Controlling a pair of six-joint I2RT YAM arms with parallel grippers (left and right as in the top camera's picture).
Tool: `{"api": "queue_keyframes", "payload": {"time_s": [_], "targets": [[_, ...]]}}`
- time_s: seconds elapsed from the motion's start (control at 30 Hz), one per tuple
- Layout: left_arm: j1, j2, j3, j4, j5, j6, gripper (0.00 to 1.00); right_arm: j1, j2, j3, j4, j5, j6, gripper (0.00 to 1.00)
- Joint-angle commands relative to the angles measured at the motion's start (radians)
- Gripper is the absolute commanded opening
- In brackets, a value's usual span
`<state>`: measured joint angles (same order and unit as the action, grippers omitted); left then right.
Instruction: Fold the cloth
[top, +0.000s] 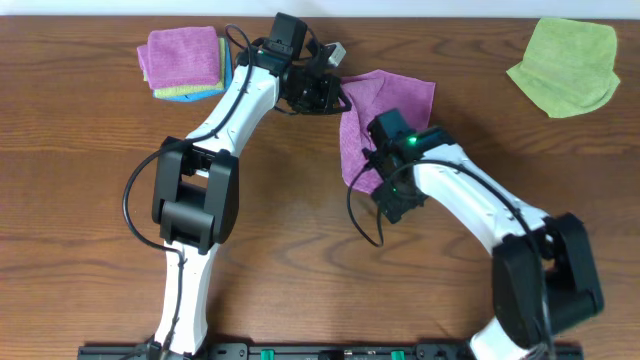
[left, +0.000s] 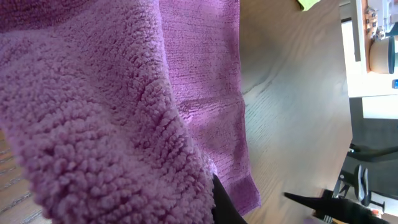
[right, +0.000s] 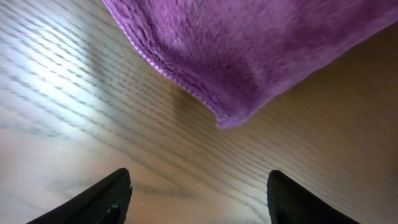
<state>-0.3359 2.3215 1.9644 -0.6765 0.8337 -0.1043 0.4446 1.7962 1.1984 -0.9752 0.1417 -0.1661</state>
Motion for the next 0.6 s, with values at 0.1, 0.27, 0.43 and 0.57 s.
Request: {"api": "queue_keyframes", "payload": {"time_s": [0.1,0.27,0.43,0.57], "targets": [[0.003,-0.018,0.015,-0.003,-0.006,0.016,0.06,0.028,0.07,-0.009,0.034,0.024,-0.03,0.69],[0.003,-0.018,0.015,-0.003,-0.006,0.023,0.06,0.035,0.092,-0.009,0.068,0.072,-0.043,0.68],[0.003,-0.018,0.015,-0.003,-0.006,0.023,0.06,0.035,0.097,-0.009,0.086,0.121,-0.055,0.69],[0.003,-0.018,0.015,-0.003,-0.006,0.023,0.06,0.034,0.098,-0.009,0.122,0.184,-0.092,0.7]]}}
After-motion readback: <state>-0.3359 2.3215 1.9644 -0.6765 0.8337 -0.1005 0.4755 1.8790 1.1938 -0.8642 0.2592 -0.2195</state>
